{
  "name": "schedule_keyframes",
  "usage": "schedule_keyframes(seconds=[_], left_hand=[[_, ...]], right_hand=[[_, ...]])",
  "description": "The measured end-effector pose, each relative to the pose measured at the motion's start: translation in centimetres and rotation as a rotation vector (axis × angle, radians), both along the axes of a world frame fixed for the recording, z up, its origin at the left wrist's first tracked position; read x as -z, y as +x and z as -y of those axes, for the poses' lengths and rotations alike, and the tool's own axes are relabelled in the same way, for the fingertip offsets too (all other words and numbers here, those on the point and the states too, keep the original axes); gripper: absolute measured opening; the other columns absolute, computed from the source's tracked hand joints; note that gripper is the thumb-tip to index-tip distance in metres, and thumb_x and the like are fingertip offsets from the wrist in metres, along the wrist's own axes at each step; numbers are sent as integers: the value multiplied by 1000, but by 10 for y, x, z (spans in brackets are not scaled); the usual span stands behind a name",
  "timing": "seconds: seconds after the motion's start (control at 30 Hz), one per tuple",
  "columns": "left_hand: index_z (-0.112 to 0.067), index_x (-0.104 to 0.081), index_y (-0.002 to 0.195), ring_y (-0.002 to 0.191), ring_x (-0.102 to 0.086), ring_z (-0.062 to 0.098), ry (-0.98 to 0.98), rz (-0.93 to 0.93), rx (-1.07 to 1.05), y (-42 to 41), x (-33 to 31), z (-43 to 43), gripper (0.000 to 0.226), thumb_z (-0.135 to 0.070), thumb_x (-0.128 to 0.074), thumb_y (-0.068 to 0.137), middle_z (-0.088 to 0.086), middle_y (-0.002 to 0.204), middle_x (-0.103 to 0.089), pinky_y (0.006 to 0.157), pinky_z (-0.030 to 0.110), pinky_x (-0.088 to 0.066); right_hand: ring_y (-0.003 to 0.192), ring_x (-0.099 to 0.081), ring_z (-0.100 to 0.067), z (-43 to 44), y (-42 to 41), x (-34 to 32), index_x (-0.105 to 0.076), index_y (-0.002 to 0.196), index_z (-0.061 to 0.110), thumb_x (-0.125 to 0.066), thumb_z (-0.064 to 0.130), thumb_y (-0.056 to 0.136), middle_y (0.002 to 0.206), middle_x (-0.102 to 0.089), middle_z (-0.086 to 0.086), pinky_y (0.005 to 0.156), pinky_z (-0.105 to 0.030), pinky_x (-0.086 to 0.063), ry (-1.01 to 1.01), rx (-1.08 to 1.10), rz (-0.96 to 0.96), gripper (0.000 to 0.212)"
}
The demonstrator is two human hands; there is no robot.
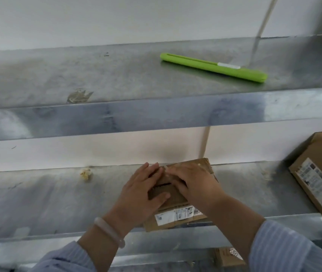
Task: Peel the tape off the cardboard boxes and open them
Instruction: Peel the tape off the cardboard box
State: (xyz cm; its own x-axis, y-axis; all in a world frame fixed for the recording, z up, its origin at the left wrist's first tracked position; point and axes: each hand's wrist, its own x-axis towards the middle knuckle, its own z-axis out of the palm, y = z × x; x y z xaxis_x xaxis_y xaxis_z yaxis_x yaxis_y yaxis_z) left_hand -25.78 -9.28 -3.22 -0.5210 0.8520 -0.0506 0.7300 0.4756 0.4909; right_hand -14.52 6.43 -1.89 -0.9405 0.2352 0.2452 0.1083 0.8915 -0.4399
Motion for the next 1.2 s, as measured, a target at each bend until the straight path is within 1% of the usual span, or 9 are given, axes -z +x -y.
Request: schedule_keyframes(seconds=[0.13,0.3,0.5,0.67,0.83,0.9,1.0,1.07,1.2], left_hand=[[-38,-21,150,142,4,-4,-45,-32,-23,-4,1,-1,90,-80,-25,71,-25,156,-10,121,36,-6],[-36,-21,150,143,3,-1,-39,-34,-7,-3,-2,-3,95,-82,-19,67,-24,156,-10,121,40,-8],[-36,-23,150,143,2,-1,-32,-58,-3,-2,-1,-4,96,-83,-18,67,-24,156,-11,121,41,-9],[-36,-23,150,143,2,-2,-39,-64,8,-5,-1,-5,107,-94,-13,60,-24,156,-11,121,41,-9],[-35,-23,150,144,1,-1,-29,-63,9,-4,0,-5,96,-83,-19,67,-24,156,-13,121,41,-10],[-35,-23,150,143,1,-2,-27,-63,9,-5,0,-5,95,-82,-19,68,-24,156,-13,121,41,-9],[-36,-25,150,139,2,-6,-12,-57,3,-6,2,-5,94,-83,-22,69,-24,155,-14,121,41,-9],[-36,-25,150,141,2,-4,-21,-50,-1,-5,1,-5,92,-82,-25,70,-25,155,-14,121,41,-8],[-37,-23,150,144,1,0,-33,-58,-6,-4,0,-4,92,-82,-24,70,-25,155,-12,121,40,-8]], right_hand=[[93,-62,-16,-14,10,11,-74,98,19,-50,28,91,98,-71,5,90,-21,-40,104,90,-160,26],[87,-63,-13,-27,20,9,-75,89,19,-51,20,86,93,-72,7,89,-28,-43,235,141,-298,24],[110,-56,-21,-24,30,22,-76,98,20,-51,26,91,101,-70,10,99,-34,-37,279,231,-279,26],[108,-51,-18,-16,29,20,-73,109,15,-48,37,95,106,-64,5,96,-38,-46,142,240,-232,36],[118,-51,-23,-20,27,18,-74,105,25,-59,30,89,126,-62,-1,103,-47,-43,84,304,-166,23],[114,-55,-19,-24,27,12,-75,96,28,-73,23,82,115,-69,6,103,-45,-42,71,277,-195,15],[97,-55,-11,-23,26,-1,-69,84,27,-80,17,73,84,-68,16,93,-30,-36,114,258,-223,19],[92,-55,-11,-22,25,-6,-65,89,26,-80,16,72,81,-66,17,88,-27,-34,132,261,-186,25],[86,-61,-12,-20,24,-3,-71,84,27,-65,26,85,83,-68,14,86,-32,-46,181,131,-139,7]])
